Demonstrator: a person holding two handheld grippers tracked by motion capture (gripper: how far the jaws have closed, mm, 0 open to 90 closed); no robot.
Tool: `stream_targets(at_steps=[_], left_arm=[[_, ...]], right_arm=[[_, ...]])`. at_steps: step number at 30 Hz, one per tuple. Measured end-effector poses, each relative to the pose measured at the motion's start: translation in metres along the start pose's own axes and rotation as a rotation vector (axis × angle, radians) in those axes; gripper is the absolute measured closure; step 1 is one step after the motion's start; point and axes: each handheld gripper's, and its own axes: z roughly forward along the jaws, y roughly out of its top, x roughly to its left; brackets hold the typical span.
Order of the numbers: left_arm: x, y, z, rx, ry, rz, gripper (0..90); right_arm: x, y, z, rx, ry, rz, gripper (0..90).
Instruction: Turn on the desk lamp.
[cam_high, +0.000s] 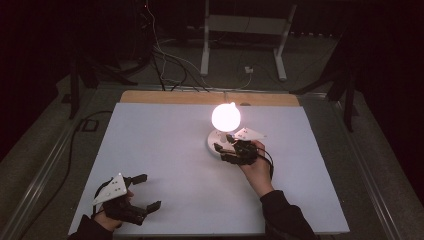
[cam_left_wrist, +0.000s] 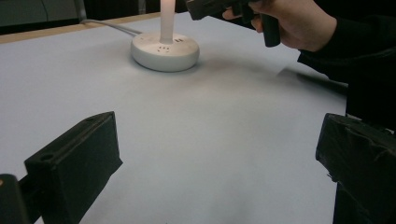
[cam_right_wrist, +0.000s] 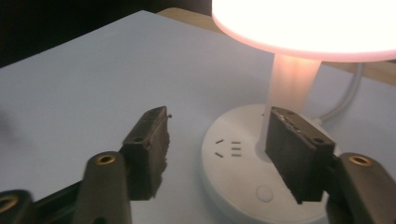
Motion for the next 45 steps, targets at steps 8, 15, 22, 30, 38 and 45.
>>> stream_targets(at_steps=[8, 15, 22, 30, 38, 45], left_arm=[[0.000, 0.000, 0.000, 0.000, 0.001, 0.000, 0.4], [0.000, 0.000, -0.001, 0.002, 0.003, 0.000, 0.4], [0.001, -0.001, -0.003, -0.005, 0.006, -0.009, 0.4], [0.000, -0.001, -0.003, -0.001, 0.004, -0.008, 0.4], [0.000, -0.001, -0.002, -0.001, 0.003, -0.007, 0.4], [0.000, -0.001, -0.002, 0.001, -0.001, -0.010, 0.4]], right_arm=[[-0.004, 0.000, -0.007, 0.007, 0.114, 0.046, 7.9], [-0.007, -0.002, -0.013, 0.044, 0.183, 0.003, 0.0], [-0.011, -0.009, -0.023, 0.041, 0.178, -0.039, 0.0], [-0.020, -0.023, -0.041, 0.016, 0.163, -0.063, 0.0], [-0.030, -0.041, -0.062, 0.043, 0.132, -0.061, 0.0], [-0.036, -0.059, -0.084, 0.067, 0.091, -0.054, 0.0]])
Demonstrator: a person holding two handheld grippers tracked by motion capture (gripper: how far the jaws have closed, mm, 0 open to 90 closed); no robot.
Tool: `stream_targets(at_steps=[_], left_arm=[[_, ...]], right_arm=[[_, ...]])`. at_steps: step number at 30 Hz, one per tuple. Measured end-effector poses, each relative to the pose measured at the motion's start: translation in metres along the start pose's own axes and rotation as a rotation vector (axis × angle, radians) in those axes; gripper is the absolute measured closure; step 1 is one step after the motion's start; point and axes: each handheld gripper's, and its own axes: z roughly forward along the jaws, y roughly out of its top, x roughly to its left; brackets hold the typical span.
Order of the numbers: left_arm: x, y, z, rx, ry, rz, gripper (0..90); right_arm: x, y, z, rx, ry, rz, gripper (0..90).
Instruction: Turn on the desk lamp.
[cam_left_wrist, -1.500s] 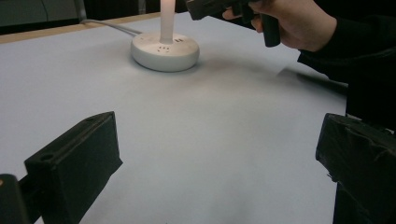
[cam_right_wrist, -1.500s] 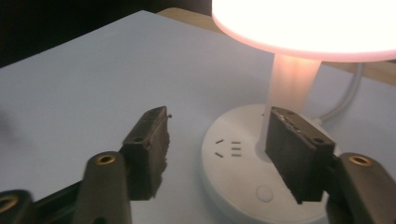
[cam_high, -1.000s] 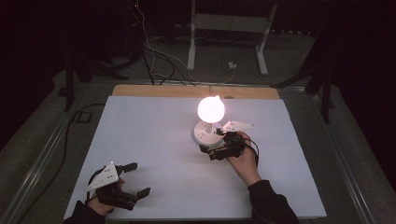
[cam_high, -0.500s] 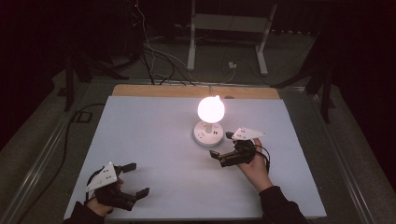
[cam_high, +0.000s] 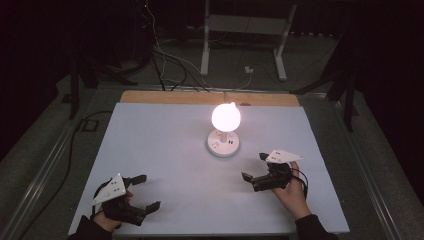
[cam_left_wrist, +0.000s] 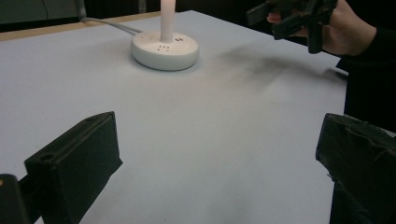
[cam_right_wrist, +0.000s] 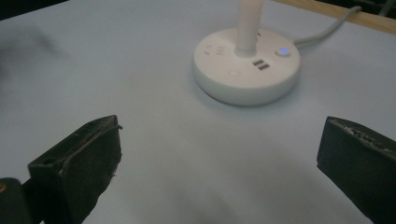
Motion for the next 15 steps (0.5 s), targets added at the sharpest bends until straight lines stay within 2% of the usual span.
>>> stream_targets(at_steps=[9, 15], left_arm=[[0.000, 0.000, 0.000, 0.002, -0.001, 0.005, 0.4], [0.000, 0.000, 0.001, 0.007, -0.002, 0.003, 0.4]], right_arm=[[-0.009, -0.027, -0.028, 0.042, -0.064, 0.019, 0.0], [-0.015, -0.045, -0.049, 0.055, -0.098, 0.060, 0.0]])
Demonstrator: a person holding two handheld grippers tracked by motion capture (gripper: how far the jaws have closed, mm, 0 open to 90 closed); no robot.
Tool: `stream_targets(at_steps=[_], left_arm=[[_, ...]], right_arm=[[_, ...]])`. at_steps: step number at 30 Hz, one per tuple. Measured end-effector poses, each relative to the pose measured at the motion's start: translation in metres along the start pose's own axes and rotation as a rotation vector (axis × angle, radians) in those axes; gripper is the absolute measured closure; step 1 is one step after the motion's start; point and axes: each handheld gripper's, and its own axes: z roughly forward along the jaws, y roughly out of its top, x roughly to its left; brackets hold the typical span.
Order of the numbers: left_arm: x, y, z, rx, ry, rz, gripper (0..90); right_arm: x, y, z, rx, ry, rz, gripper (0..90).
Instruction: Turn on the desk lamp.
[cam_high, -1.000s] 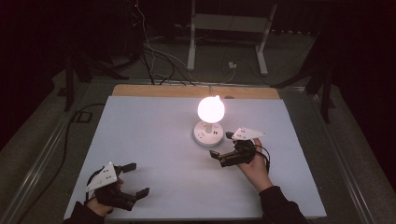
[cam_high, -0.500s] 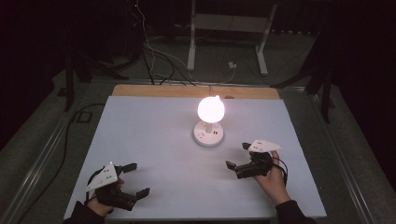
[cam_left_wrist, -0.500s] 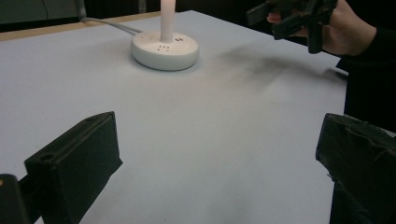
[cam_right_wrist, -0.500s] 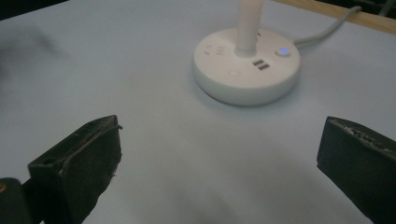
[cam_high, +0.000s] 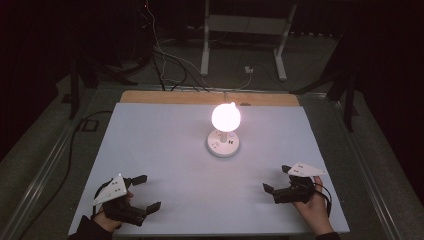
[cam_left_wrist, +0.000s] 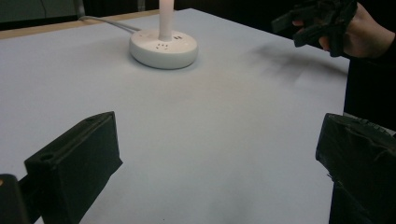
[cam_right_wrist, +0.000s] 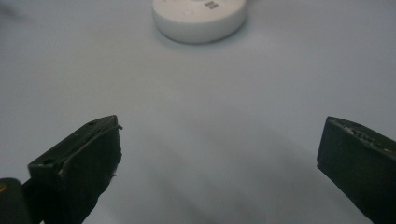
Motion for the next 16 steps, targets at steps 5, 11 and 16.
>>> stream_targets(at_steps=[5, 11, 16], left_arm=[[0.000, 0.000, 0.000, 0.003, 0.000, 0.000, 0.4], [0.000, 0.000, 0.001, 0.008, 0.001, 0.000, 0.4], [0.000, -0.001, 0.002, 0.012, 0.000, 0.002, 0.4]], right_arm=[[-0.007, -0.015, -0.015, 0.016, -0.004, 0.061, 0.0], [-0.009, -0.031, -0.022, 0.028, -0.039, 0.053, 0.0], [-0.010, -0.034, -0.023, 0.025, -0.043, 0.061, 0.0]])
